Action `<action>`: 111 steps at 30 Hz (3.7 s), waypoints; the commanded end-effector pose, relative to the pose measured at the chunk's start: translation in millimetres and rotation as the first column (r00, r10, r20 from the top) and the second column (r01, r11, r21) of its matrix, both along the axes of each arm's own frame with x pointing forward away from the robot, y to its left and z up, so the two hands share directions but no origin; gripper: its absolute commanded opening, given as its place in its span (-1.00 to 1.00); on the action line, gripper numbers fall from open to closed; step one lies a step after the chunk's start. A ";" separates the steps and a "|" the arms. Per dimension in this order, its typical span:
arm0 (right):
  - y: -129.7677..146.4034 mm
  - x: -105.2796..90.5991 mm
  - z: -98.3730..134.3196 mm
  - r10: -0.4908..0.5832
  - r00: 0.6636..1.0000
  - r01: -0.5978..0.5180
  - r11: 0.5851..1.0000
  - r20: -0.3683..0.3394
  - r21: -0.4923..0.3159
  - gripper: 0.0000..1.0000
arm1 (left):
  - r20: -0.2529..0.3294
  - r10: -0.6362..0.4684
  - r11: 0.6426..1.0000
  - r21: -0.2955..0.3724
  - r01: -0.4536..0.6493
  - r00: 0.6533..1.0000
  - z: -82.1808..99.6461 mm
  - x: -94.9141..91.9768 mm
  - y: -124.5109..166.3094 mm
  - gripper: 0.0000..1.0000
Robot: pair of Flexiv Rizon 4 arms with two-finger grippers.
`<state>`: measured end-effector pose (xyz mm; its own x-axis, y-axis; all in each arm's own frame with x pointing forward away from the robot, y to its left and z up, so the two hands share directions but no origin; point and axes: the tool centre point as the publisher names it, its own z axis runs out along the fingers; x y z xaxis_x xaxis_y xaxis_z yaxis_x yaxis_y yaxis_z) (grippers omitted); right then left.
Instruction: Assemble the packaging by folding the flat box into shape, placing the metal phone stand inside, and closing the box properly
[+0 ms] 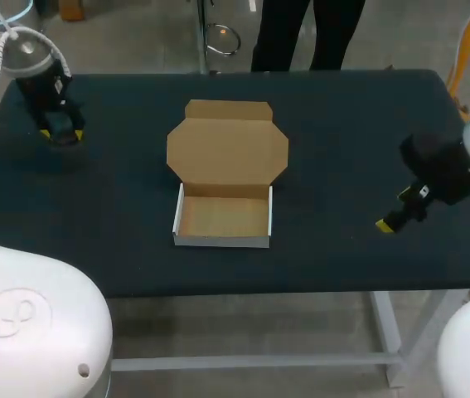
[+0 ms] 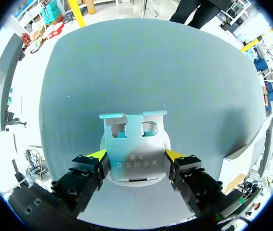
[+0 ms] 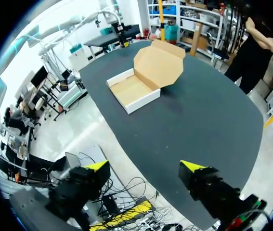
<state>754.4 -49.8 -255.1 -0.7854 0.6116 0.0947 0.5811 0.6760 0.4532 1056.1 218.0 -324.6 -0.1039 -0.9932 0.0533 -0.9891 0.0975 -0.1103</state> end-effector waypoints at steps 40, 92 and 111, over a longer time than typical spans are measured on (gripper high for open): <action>59.7 42.4 -60.7 0.151 0.964 -0.140 0.988 0.217 -0.065 1.00 | 0.135 -0.295 0.955 0.001 0.297 0.946 43.2 -104.5 -110.4 -1.00; 62.9 47.9 -67.4 0.140 0.968 -0.128 0.989 0.209 -0.070 1.00 | 0.070 -0.581 0.813 0.015 0.582 0.811 -4.7 -161.1 -300.7 -1.00; 62.9 47.9 -67.4 0.140 0.968 -0.128 0.989 0.209 -0.070 1.00 | 0.044 -0.651 0.758 0.002 0.652 0.758 -41.5 -161.3 -341.1 -1.00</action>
<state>803.4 10.1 -317.7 -0.8945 0.4468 -0.0119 0.3773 0.7690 0.5160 891.3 -118.7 -361.2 -0.7269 -0.6850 0.0482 -0.6824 0.7127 -0.1628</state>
